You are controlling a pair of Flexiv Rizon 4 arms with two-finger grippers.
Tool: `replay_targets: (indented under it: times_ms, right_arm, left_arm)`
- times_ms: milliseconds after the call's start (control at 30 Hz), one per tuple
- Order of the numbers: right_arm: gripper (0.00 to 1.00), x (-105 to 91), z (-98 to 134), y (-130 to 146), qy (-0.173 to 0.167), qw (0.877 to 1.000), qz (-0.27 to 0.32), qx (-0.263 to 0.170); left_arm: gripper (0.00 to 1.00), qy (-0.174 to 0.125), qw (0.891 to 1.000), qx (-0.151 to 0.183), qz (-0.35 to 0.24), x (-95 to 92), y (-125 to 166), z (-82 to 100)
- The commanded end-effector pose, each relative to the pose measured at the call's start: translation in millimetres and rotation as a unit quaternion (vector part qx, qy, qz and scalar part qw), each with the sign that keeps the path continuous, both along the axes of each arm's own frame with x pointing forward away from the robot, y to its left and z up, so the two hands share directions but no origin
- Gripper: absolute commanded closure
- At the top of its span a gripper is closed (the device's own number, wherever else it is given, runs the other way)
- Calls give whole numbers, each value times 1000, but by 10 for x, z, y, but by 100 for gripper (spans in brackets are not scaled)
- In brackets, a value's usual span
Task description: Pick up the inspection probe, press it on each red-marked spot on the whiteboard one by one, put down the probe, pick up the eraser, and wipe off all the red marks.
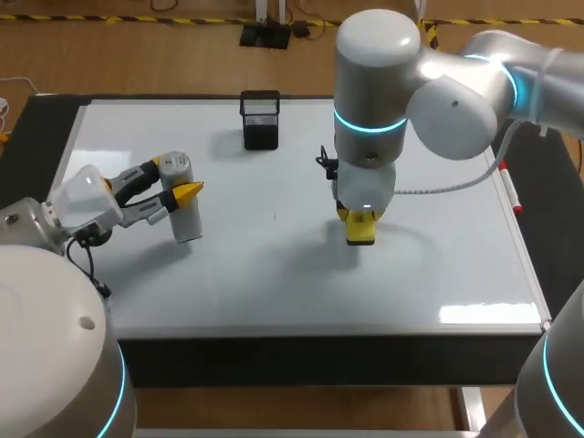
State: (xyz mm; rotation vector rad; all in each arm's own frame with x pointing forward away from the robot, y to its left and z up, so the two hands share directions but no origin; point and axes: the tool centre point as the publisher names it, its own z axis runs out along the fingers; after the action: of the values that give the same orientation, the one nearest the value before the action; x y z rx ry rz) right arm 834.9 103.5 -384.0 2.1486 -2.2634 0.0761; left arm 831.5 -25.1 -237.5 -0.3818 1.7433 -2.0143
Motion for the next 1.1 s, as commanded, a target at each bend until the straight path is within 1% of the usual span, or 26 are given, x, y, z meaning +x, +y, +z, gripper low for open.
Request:
replay_targets:
  times_ms: [33, 100, 267, 400, 433, 500, 833, 967, 1100]
  right_arm:
    - [100, -1, 13, -16, -1, 1000, 1, -1]
    - [100, 91, 31, 10, -1, 1000, 8, 4]
    - [100, 395, 63, 73, -16, 1000, 22, -11]
    - [100, 635, 50, 110, -16, 1000, 24, -13]
    - [100, 701, 46, 116, -13, 1000, 22, -8]
    - [100, 815, 29, 135, -17, 1000, 24, -11]
    - [100, 1427, -39, 208, -15, 1000, 10, -7]
    - [100, 1620, -92, 250, -13, 1000, 13, -14]
    - [100, 1753, -112, 272, -9, 1000, 17, -15]
  left_arm:
    - [100, -1, 1000, 0, 1, -1, -3, 7]
    - [100, -1, 1000, 0, 1, -1, -3, 7]
    - [100, -1, 1000, 0, 1, -1, -3, 7]
    - [100, -1, 1000, 0, 1, -1, -3, 7]
    - [100, -1, 1000, 0, 1, -1, -3, 7]
    - [100, -1, 1000, 0, 1, -1, -3, 7]
    - [100, -1, 1000, 0, 1, -1, -3, 7]
    - [100, -1, 1000, 0, 1, -1, -3, 7]
    - [100, -1, 1000, 0, 1, -1, -3, 7]
